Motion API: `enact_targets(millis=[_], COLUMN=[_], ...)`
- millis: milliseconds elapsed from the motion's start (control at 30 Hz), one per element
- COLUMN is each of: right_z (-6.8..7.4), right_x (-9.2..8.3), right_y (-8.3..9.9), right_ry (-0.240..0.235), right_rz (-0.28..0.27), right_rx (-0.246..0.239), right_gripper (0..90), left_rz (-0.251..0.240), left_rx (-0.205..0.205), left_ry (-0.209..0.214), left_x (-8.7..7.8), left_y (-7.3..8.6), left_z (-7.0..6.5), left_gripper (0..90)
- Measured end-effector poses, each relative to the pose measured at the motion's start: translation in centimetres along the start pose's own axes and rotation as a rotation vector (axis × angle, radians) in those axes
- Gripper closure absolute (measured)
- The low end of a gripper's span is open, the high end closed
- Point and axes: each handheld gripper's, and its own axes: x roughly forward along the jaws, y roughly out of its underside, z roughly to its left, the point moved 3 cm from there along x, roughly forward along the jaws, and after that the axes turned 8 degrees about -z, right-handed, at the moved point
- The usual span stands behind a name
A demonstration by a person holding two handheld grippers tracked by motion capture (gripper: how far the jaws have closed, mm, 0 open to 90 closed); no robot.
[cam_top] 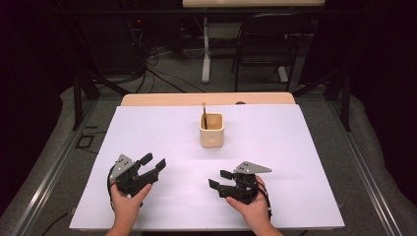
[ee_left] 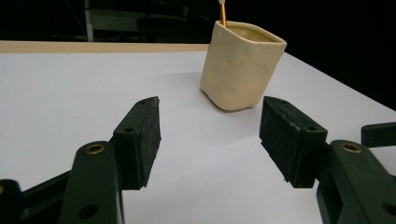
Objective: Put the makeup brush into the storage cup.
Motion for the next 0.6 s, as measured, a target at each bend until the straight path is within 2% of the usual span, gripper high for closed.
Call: enact_targets(millis=[133,167,467,600], right_z=[-0.05,0.02,0.02,-0.04], right_x=[-0.03,0.20,0.22,0.33], right_y=[0.04,0.11,0.12,0.08], right_ry=[0.000,-0.003,-0.007,-0.011], right_rz=[0.024,0.001,0.016,-0.002], right_rx=[-0.004,-0.002,-0.009,-0.004], right_gripper=[39.7,39.7,39.7,39.7], left_rz=[0.004,0.007,0.014,0.010], left_rx=[0.009,0.007,0.020,0.020], left_ry=[0.001,0.003,0.007,0.010], left_x=[0.06,0.04,0.11,0.10], left_y=[0.15,0.19,0.58,0.69], left_z=[-0.10,-0.14,-0.57,-0.68], left_gripper=[38.5,38.5,38.4,38.5])
